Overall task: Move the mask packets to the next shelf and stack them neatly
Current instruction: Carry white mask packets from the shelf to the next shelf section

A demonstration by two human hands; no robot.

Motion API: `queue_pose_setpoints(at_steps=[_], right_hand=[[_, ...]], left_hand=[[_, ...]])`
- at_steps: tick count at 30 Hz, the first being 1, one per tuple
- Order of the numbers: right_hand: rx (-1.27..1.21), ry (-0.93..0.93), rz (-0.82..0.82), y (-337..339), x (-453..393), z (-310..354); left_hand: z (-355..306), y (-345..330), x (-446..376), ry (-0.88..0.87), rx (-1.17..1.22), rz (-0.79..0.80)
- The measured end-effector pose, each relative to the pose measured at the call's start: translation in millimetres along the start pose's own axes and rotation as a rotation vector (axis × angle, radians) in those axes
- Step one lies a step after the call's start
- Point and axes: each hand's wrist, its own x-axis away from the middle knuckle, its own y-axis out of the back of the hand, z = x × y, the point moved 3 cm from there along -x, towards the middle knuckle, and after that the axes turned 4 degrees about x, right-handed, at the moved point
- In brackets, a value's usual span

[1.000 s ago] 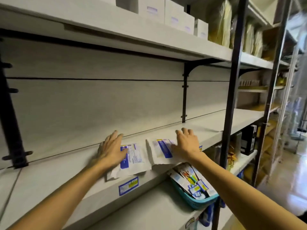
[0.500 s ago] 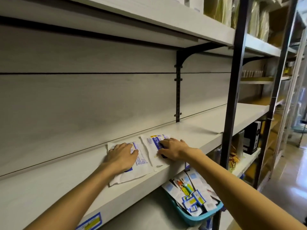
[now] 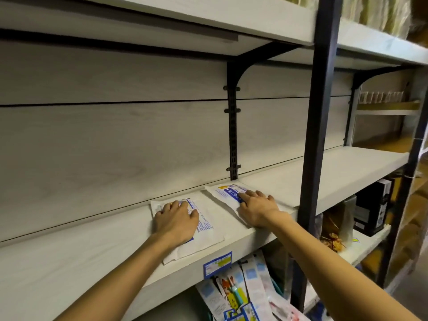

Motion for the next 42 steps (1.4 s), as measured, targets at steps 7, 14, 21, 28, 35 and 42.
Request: queue_pose_setpoints(at_steps=[7, 14, 21, 28, 35, 42], right_hand=[[-0.034, 0.032, 0.001, 3.6, -10.3, -22.8], [-0.146, 0.072, -0.253, 18.6, -4.3, 1.8], [-0.208, 0.316, -0.217, 16.1, 32.4, 111.2], [-0.148, 0.495, -0.146, -12.8, 115.6, 245.9], [-0.208, 0.597, -0.06, -24.9, 225.9, 352.6], [-0.232, 0.876, -0.047, -35.7, 351.9, 487.2]], left_hand=[[-12.9, -9.9, -10.8, 0.058, 0.199, -0.056], [7.9, 22.5, 3.6, 0.165, 0.648, -0.164], [63.1, 52.6, 80.4, 0.066, 0.081, -0.117], [158.0, 96.5, 183.0, 0.103, -0.243, -0.15], [253.6, 154.2, 329.8, 0.178, -0.394, -0.178], [341.7, 199.9, 492.5, 0.265, -0.526, -0.184]])
